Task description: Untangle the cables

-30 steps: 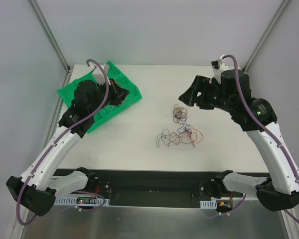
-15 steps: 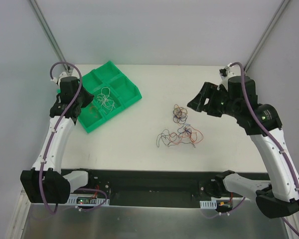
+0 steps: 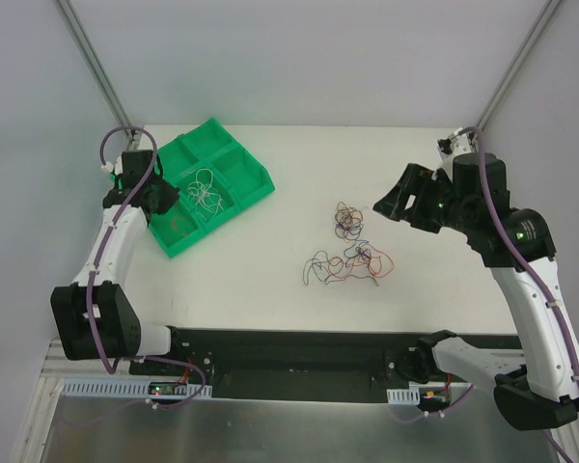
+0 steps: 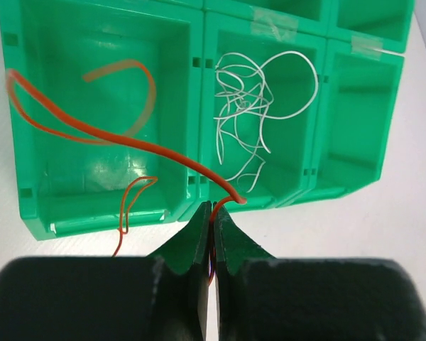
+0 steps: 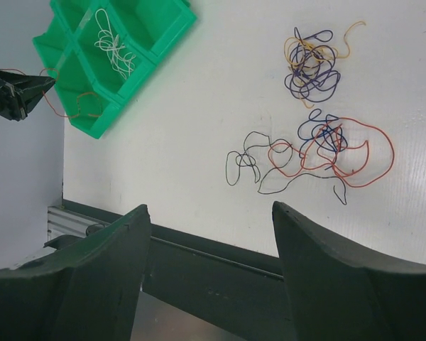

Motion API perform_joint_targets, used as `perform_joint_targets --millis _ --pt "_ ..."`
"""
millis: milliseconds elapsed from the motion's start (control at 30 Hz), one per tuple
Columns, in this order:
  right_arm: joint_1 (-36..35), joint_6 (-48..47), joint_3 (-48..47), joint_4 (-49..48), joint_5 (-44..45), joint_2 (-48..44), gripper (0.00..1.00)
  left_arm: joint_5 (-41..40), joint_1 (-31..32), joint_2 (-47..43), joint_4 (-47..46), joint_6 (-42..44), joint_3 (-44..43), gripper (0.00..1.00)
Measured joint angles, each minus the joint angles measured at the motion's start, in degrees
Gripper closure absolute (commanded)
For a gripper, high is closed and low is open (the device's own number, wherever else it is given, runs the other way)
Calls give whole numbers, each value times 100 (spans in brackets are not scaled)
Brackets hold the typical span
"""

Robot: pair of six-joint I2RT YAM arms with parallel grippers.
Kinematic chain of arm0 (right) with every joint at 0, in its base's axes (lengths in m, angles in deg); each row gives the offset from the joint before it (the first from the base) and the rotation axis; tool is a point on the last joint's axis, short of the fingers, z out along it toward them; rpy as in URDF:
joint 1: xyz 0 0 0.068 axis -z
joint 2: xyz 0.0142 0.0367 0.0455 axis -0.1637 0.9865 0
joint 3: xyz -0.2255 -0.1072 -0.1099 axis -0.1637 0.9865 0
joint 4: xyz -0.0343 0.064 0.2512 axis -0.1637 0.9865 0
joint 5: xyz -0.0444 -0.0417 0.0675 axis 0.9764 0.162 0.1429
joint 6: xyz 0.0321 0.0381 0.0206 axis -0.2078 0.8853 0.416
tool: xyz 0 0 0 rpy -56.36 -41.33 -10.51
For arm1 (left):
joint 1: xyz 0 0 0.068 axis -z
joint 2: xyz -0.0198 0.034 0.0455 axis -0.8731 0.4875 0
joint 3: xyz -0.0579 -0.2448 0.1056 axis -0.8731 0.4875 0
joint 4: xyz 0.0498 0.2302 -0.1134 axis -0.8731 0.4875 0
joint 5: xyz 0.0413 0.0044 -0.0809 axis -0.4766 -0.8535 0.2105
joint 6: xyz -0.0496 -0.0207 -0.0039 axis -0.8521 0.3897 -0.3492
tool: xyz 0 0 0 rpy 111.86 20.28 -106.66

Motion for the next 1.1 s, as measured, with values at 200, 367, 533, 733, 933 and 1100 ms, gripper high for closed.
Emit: perform_joint_targets --millis 200,367,533,733,933,1100 --pt "146 -31 0 63 -24 9 29 125 -70 369 90 79 -155 100" --pt "221 -72 0 74 -90 79 29 66 -70 496 85 734 -761 100" --pt "284 -103 0 81 -197 195 29 -66 -70 612 -57 1233 -1185 100" --pt "369 -144 0 90 -334 278 29 -201 -70 796 -162 1377 -997 100" --pt "420 -166 0 90 -490 348 29 -247 -72 787 -205 911 -289 100" --pt "463 -214 0 90 -623 407 30 0 -72 778 -164 310 284 100"
